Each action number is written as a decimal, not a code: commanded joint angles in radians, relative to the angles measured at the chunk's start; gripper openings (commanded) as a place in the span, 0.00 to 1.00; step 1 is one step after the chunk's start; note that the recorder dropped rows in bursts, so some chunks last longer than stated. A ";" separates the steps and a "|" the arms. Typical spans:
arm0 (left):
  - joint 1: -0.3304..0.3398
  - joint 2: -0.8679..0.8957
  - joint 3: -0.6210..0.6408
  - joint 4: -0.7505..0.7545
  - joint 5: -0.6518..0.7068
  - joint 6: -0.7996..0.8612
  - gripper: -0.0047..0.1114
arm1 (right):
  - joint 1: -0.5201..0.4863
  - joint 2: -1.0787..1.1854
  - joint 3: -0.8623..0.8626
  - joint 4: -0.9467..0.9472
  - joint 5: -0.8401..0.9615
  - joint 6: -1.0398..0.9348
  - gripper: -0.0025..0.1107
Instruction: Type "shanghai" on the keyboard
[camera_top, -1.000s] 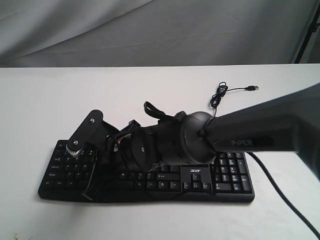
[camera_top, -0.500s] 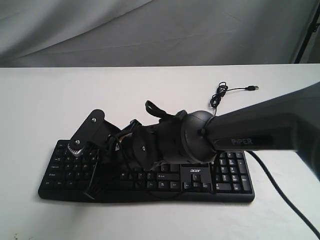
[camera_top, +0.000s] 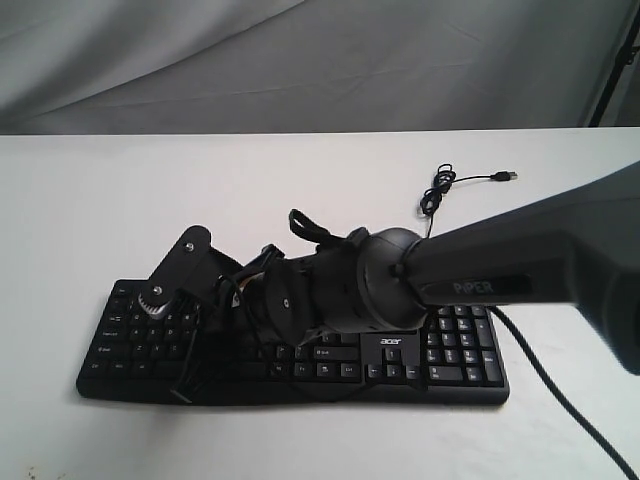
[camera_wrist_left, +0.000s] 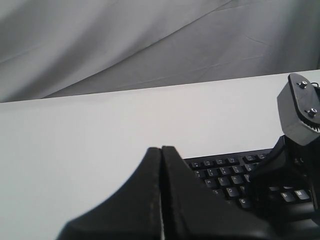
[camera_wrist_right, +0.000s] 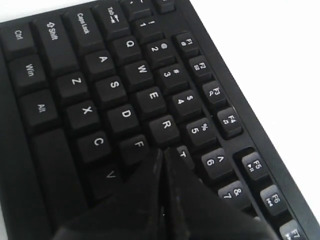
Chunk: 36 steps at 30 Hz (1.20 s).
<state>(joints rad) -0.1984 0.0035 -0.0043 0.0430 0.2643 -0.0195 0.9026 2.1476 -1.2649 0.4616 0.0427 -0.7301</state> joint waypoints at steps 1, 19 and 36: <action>-0.004 -0.003 0.004 0.001 -0.005 -0.003 0.04 | -0.005 -0.002 -0.006 -0.003 -0.020 -0.002 0.02; -0.004 -0.003 0.004 0.001 -0.005 -0.003 0.04 | -0.005 0.033 -0.006 -0.003 -0.037 -0.004 0.02; -0.004 -0.003 0.004 0.001 -0.005 -0.003 0.04 | -0.005 -0.017 -0.006 -0.018 -0.052 -0.006 0.02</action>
<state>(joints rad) -0.1984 0.0035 -0.0043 0.0430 0.2643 -0.0195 0.9026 2.1594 -1.2696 0.4579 0.0000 -0.7321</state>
